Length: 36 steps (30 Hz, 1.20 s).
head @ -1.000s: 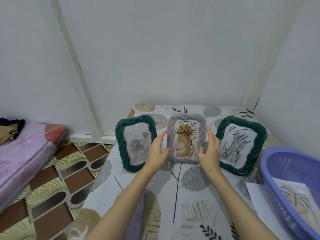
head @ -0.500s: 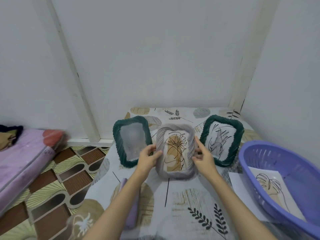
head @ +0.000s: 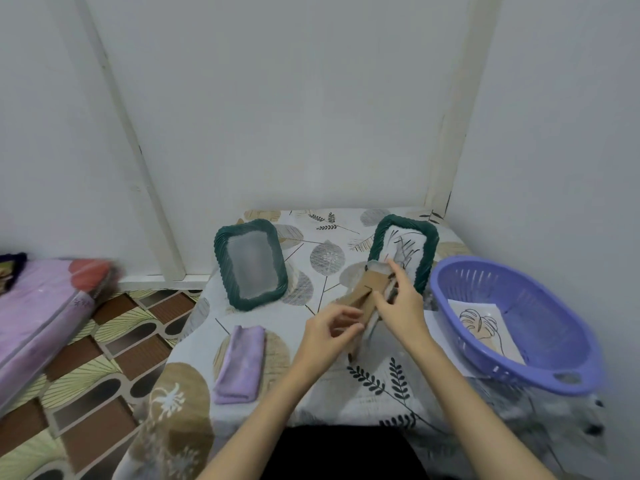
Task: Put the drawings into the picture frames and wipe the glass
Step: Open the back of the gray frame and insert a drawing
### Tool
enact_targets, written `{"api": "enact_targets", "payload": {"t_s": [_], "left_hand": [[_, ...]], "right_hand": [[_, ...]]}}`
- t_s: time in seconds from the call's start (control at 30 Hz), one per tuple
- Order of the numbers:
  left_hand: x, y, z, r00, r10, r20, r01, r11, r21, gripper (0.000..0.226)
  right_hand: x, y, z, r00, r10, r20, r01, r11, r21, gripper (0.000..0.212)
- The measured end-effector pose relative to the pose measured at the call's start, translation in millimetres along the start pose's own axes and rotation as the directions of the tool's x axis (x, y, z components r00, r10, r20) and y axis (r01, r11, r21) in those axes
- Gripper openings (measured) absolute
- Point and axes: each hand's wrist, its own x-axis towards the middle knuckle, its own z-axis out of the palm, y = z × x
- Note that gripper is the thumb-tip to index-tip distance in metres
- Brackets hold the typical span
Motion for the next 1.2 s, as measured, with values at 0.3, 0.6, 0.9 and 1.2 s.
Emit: {"api": "enact_targets", "payload": {"t_s": [0.3, 0.6, 0.9, 1.2], "left_hand": [[-7.5, 2.6, -30.0, 0.975, -0.142, -0.173, 0.102, 0.970, -0.223, 0.022], [-31.1, -60.1, -33.1, 0.930, -0.366, 0.011, 0.316, 0.817, 0.483, 0.076], [-36.7, -68.2, -27.0, 0.940, -0.341, 0.028, 0.208, 0.634, 0.745, 0.080], [-28.5, -67.1, -28.7, 0.913, -0.394, 0.105, 0.146, 0.555, 0.819, 0.077]], "right_hand": [[-26.4, 35.7, -18.5, 0.956, 0.144, 0.257, -0.208, 0.948, 0.241, 0.059], [-31.6, 53.3, 21.5, 0.949, 0.222, 0.222, -0.201, 0.973, -0.115, 0.049], [-49.7, 60.2, 31.7, 0.943, 0.138, 0.304, 0.007, 0.902, -0.431, 0.054], [-60.0, 65.4, 32.7, 0.935, 0.086, 0.343, 0.217, 0.628, -0.748, 0.070]]}}
